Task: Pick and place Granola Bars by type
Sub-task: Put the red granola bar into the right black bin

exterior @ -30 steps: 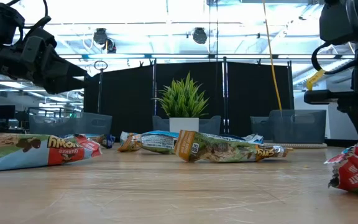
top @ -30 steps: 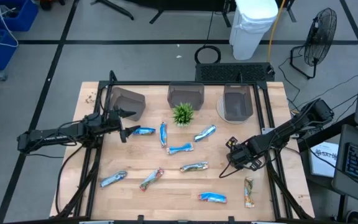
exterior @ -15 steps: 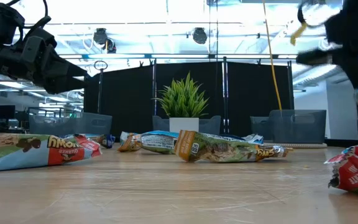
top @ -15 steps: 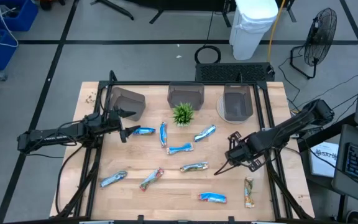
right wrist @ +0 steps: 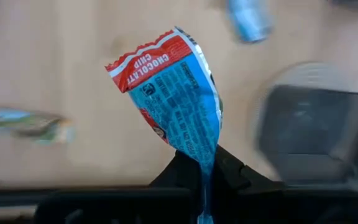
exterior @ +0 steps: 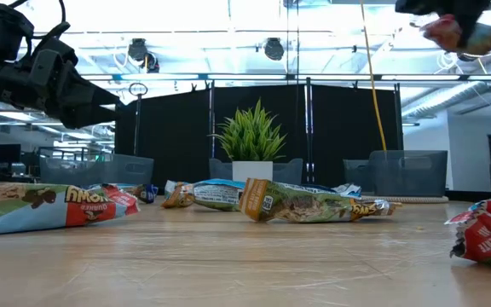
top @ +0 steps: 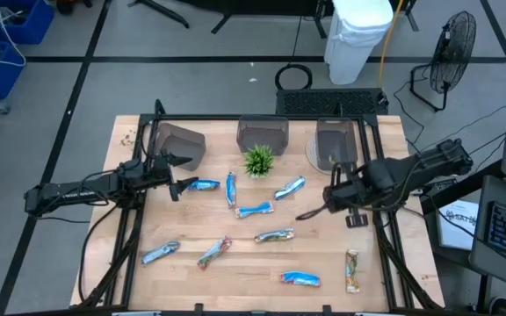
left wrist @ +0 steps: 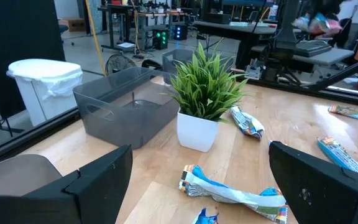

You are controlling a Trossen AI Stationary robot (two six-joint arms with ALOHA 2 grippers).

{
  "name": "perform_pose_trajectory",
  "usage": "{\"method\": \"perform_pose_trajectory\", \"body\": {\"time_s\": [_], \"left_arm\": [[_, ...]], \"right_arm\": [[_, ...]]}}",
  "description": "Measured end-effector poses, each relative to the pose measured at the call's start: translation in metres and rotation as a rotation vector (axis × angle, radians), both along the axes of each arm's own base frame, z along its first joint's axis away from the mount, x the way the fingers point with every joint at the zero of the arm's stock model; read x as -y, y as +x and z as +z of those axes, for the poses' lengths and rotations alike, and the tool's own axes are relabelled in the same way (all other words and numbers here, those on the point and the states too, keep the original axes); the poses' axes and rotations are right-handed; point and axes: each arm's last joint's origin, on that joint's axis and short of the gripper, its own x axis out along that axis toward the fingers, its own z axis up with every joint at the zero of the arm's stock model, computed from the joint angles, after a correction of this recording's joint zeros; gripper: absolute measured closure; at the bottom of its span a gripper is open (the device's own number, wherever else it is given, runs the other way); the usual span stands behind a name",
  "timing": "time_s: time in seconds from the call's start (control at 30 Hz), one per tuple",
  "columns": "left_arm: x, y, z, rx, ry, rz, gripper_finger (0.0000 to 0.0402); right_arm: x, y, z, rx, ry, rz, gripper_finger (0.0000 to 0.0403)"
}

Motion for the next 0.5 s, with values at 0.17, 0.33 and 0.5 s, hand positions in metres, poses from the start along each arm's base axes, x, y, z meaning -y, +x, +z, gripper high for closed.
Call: {"method": "perform_pose_trajectory", "body": {"time_s": [0.17,0.33,0.5], "left_arm": [[0.000,0.000,0.000,0.001,0.000,0.000,0.0027],[0.000,0.000,0.000,0.001,0.000,0.000,0.0027],[0.000,0.000,0.000,0.001,0.000,0.000,0.0027]], "right_arm": [[0.023,-0.003,0.009,0.054,-0.030,-0.106,0.0400],[0.051,-0.005,0.013,0.068,-0.122,-0.141,0.0400],[0.083,-0.001,0.011,0.017,-0.210,-0.129,0.0400]]}}
